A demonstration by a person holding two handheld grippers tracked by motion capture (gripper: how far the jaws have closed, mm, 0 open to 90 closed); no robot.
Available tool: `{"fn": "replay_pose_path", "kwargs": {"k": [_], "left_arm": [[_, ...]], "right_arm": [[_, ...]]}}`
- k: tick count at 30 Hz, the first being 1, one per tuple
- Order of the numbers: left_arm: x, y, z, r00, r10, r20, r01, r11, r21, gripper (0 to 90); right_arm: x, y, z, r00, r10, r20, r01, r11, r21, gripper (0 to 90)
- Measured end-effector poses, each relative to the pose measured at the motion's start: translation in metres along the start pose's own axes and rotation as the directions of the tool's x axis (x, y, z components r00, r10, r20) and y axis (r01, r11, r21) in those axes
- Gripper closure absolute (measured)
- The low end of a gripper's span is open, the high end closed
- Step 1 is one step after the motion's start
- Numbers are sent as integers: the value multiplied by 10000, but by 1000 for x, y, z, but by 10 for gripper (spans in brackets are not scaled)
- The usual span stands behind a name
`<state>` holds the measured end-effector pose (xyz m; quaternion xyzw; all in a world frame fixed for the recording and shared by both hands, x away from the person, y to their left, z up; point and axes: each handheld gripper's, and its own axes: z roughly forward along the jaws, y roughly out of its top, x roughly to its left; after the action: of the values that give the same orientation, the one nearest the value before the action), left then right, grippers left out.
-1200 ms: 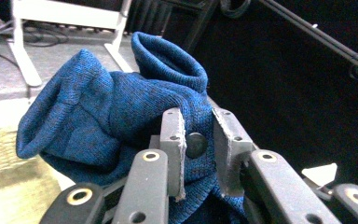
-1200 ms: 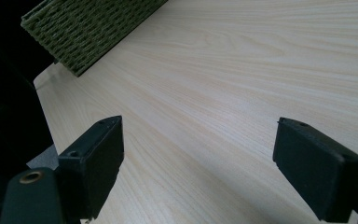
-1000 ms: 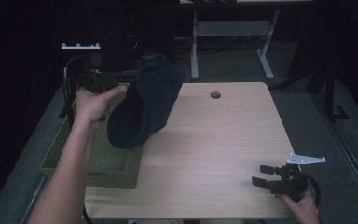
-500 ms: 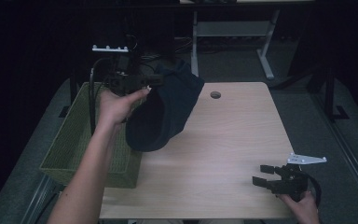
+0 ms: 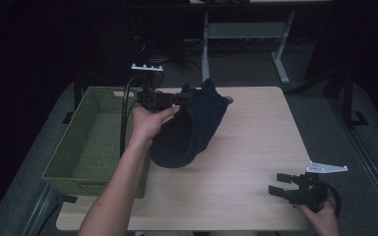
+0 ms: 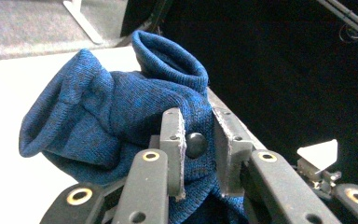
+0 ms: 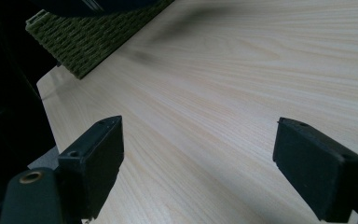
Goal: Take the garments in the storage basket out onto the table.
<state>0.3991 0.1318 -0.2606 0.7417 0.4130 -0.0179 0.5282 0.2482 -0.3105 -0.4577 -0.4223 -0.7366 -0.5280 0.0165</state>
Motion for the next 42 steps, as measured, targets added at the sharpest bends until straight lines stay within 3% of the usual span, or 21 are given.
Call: {"fn": "replay_pose_path", "kwargs": {"k": [11,20,27,35,42], "left_arm": [[16,-33,40,9991,-367,-227,384,9960,808,752],[18,-55,63,9983,-555,-161,571,9914,1174,746],[17,-70,72,9982,-603,-13,599,9886,1385,737],[5,-80,75,9995,-274,154,242,9834,1798,721],[1,-95,82,9990,-335,306,264,9773,2102,697]], "right_arm": [[1,0,1,10000,-31,12,31,10000,53,159],[3,-1,4,10000,-47,61,46,9998,195,159],[4,-1,5,9999,-97,75,95,9996,277,159],[5,-1,6,9999,-103,97,100,9995,286,159],[6,-1,6,9998,-147,132,143,9994,304,159]]}}
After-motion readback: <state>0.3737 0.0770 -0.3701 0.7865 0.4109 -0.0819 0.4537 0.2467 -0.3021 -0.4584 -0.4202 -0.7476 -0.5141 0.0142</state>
